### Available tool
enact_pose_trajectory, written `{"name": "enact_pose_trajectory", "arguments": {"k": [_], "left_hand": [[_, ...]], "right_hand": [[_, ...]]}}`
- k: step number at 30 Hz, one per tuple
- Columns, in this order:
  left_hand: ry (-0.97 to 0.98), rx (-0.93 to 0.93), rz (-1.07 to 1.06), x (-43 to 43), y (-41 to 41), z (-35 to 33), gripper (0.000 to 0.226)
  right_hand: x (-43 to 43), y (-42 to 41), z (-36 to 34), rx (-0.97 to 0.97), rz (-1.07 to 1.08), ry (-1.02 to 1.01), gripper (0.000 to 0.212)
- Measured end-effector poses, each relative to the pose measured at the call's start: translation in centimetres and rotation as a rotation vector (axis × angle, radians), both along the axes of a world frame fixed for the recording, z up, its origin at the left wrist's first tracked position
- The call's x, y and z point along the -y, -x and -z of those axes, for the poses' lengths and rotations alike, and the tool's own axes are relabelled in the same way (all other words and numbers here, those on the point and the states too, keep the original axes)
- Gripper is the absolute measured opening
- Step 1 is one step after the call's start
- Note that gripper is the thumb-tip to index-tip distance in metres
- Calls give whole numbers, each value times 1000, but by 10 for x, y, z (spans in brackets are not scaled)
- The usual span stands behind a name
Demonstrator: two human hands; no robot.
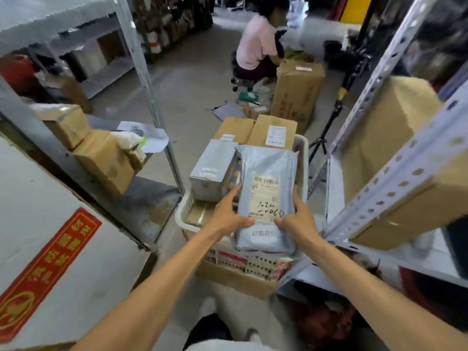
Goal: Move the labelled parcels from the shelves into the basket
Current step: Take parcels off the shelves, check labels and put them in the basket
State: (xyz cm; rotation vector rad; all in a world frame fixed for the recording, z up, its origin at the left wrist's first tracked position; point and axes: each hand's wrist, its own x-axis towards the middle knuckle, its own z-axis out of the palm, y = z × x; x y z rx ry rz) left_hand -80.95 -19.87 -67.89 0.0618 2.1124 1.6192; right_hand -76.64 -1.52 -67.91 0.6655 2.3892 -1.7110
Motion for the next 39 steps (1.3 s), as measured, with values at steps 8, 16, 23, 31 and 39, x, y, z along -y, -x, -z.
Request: {"name": "enact_pose_trajectory", "arguments": {"k": [8,16,23,31,39], "left_hand": [[-49,153,186,-41,56,35,99],[113,116,237,-63,81,73,94],[416,-143,385,-80,92,86,89],[785,-550,773,-94,97,101,89],[897,-559,803,-108,98,96,89]], "right_hand": [[-6,34,8,104,258,-268,74],[-16,68,44,239,318,-346,54],[-34,88,67,296,277,-326,44],[-16,72,91,440,-264,-631,73],[-26,70,86,513,-515,-872,76]]}}
